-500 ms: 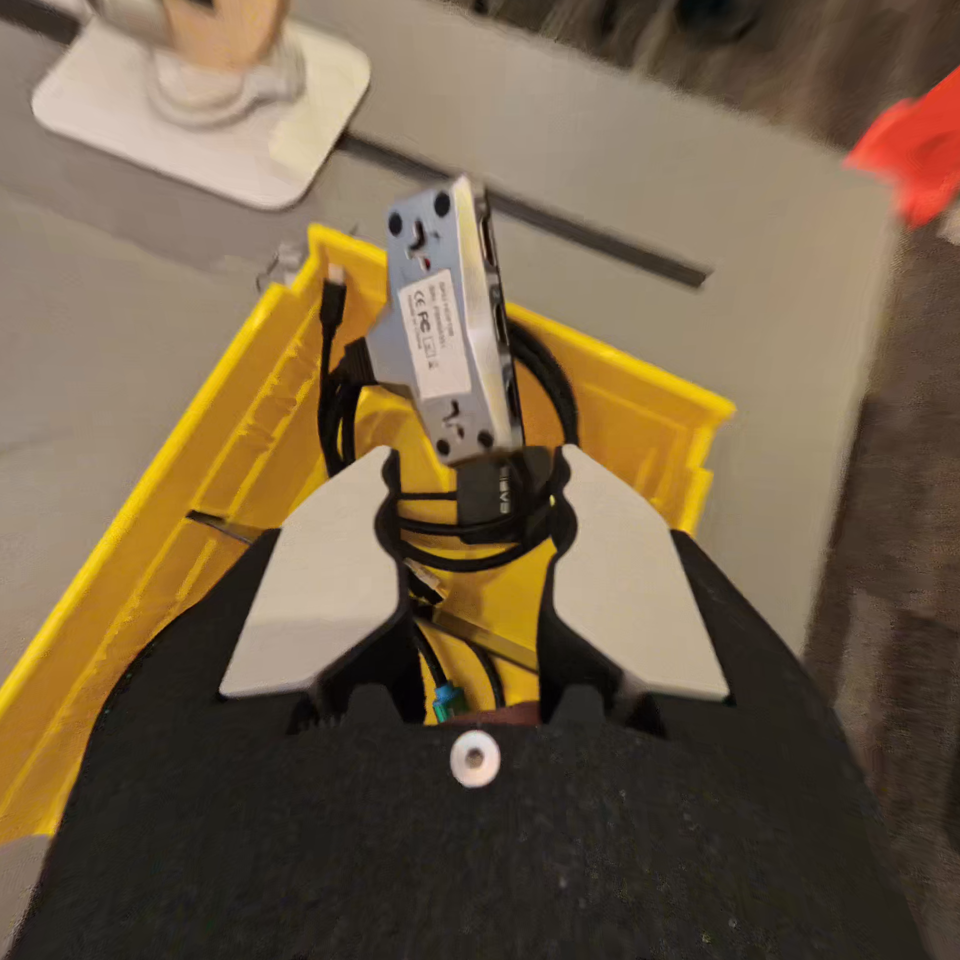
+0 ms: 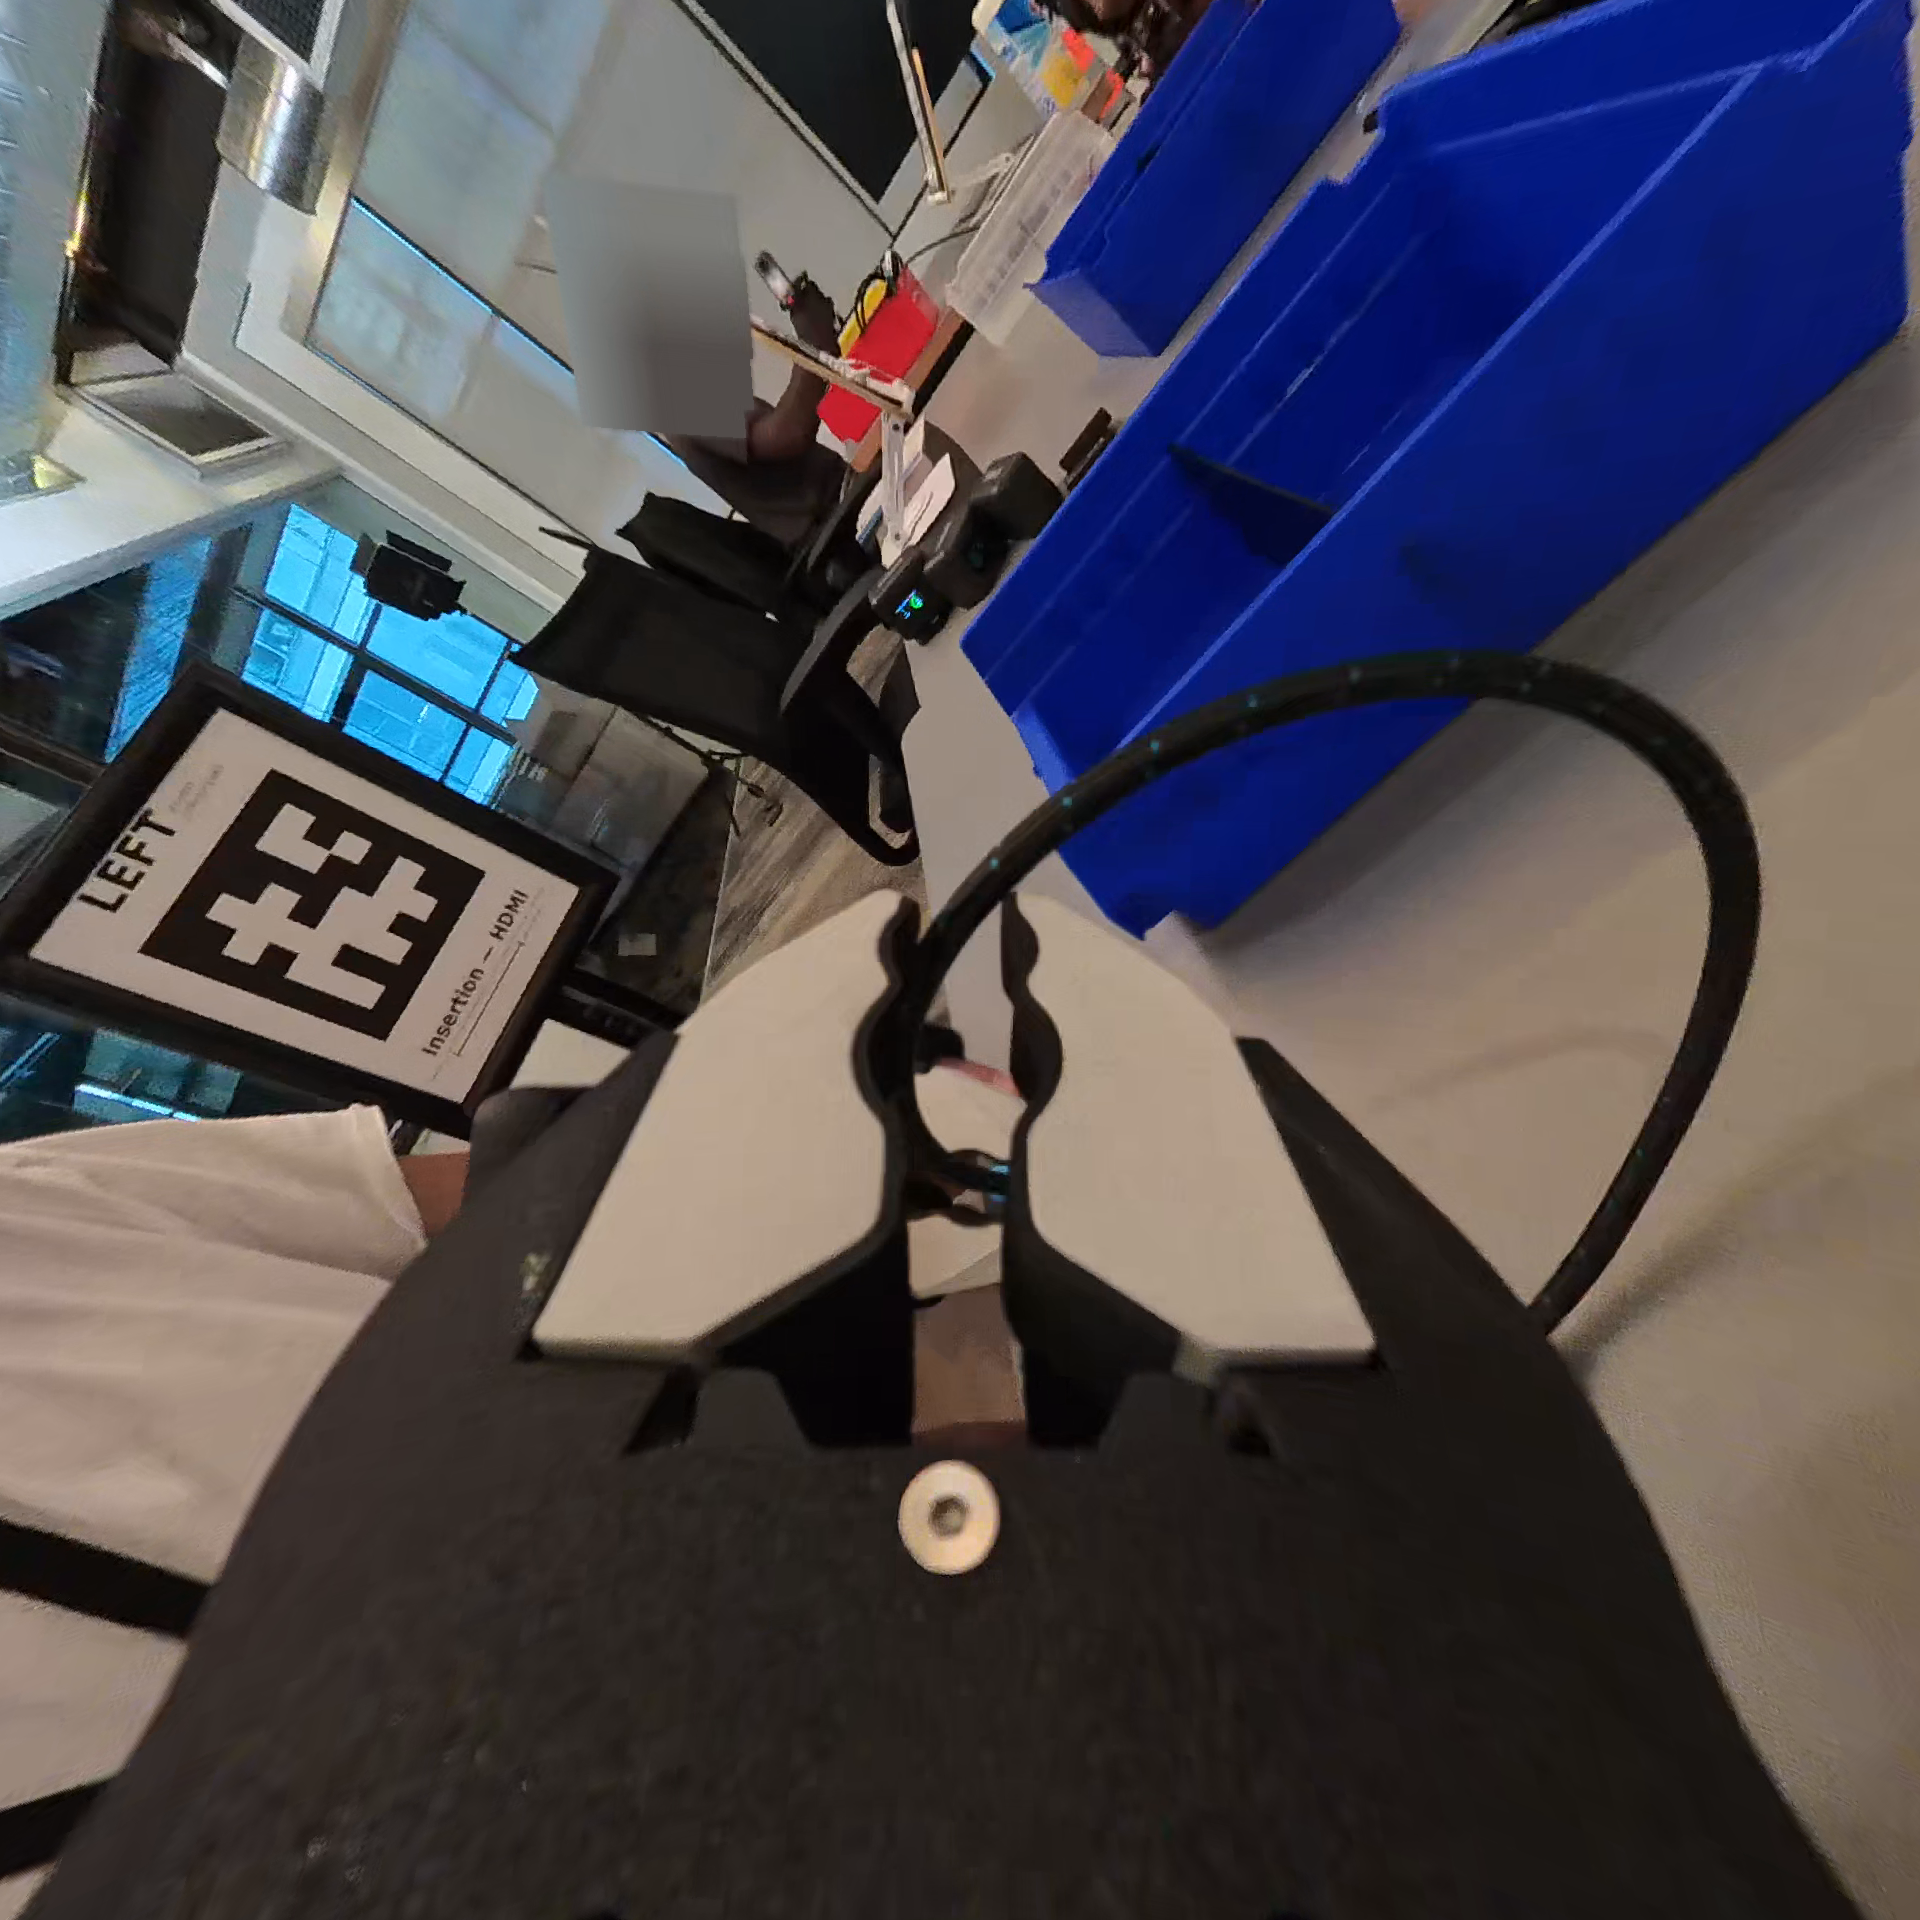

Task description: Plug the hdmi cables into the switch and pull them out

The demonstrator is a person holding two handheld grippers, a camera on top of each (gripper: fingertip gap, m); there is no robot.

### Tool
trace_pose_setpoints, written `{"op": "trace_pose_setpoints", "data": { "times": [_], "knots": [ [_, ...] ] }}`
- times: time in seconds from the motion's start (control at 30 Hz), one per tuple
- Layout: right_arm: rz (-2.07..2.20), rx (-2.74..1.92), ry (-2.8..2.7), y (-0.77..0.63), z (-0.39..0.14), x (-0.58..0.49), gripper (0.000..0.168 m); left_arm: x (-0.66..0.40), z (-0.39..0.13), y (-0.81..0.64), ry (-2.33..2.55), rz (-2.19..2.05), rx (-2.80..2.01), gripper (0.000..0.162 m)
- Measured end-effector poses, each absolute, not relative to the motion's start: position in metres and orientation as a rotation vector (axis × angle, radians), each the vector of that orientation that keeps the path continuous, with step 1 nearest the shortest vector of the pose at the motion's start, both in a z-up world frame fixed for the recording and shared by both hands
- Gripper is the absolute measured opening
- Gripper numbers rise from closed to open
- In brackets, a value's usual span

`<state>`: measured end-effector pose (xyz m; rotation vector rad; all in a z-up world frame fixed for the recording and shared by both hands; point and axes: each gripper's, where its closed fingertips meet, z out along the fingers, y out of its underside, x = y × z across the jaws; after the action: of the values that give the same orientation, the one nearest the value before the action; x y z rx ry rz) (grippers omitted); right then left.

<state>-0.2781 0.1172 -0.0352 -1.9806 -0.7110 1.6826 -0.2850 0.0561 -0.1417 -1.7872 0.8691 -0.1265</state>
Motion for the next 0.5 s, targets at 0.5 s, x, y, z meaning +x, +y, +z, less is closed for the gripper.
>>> {"op": "trace_pose_setpoints", "data": {
  "times": [0.5],
  "knots": [
    [0.112,-1.970,-0.973,0.091,0.082,-0.049,0.006,-0.292,-0.139,0.048,0.685,-0.525,-1.906,0.024]
  ]
}}
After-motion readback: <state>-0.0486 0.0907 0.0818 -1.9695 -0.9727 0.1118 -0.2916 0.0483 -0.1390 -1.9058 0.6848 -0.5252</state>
